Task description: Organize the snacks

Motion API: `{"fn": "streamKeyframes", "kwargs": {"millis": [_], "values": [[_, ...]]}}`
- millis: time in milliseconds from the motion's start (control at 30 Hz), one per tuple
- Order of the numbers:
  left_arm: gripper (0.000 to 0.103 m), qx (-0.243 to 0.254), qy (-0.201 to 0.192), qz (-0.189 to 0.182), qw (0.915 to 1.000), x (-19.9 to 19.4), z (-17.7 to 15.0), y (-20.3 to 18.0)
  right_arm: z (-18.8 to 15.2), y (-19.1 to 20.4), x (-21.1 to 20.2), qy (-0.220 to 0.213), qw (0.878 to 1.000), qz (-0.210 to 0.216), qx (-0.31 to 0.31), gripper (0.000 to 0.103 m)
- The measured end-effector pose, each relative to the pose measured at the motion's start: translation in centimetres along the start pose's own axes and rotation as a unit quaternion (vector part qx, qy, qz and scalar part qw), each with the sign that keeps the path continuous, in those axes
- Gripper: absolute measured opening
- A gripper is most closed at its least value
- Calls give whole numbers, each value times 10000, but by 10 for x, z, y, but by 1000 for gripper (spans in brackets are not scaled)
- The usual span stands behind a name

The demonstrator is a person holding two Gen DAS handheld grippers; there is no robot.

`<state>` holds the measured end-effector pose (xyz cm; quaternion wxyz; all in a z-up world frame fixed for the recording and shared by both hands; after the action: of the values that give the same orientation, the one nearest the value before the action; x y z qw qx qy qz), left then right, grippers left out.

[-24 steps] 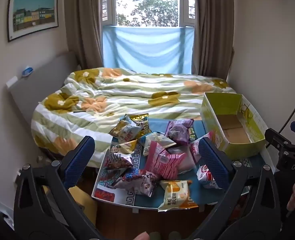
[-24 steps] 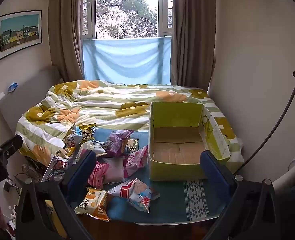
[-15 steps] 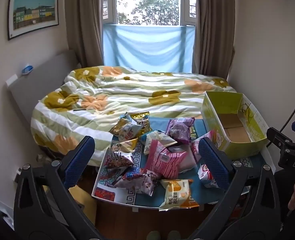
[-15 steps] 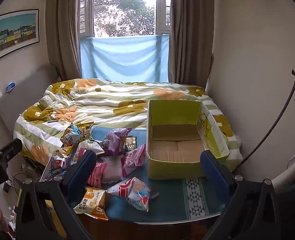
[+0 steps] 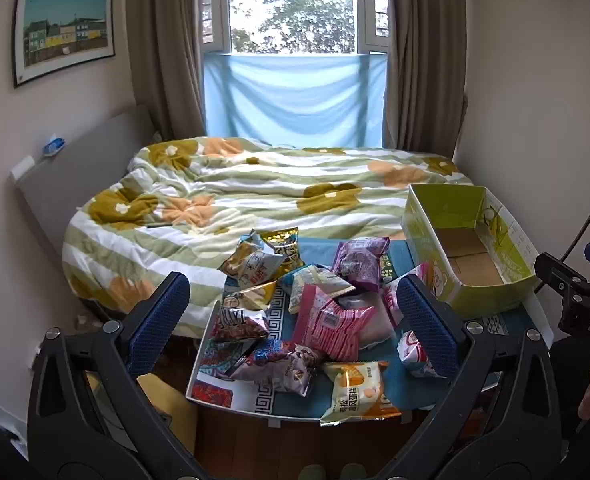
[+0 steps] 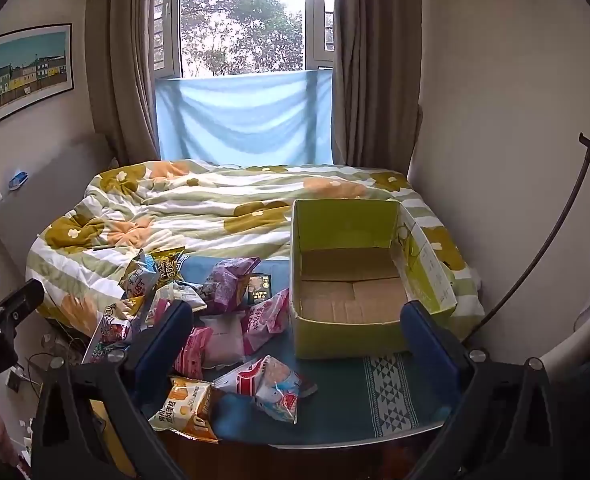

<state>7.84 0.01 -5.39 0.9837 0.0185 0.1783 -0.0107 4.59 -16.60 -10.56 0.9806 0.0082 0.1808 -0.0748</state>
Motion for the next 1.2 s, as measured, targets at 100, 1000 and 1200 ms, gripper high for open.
{"fn": "streamKeyframes", "kwargs": {"millis": [100,1000,1200], "values": [[102,-26,-13,-20,10000,-1,1,2,1,-1,1,9,10000,9,0,103],[102,-37,-99,-45,9999,-4,4,0,3,7,4,7,10000,46,3,103],[102,-49,-105,-54,9999,-5,6,-1,6,15,4,-21,10000,51,-20,103]]}}
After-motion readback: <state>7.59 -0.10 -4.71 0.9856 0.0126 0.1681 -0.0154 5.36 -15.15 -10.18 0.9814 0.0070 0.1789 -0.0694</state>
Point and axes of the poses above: each gripper's, at about its wrist camera, not at the fingertips, and x roughly the way its jaws point, y to its left, z to its top, the point moved 9 cm from there along x, roughly the way its jaws point, and after that the axes turned 14 degrees about -y, right-handed, at the moved point
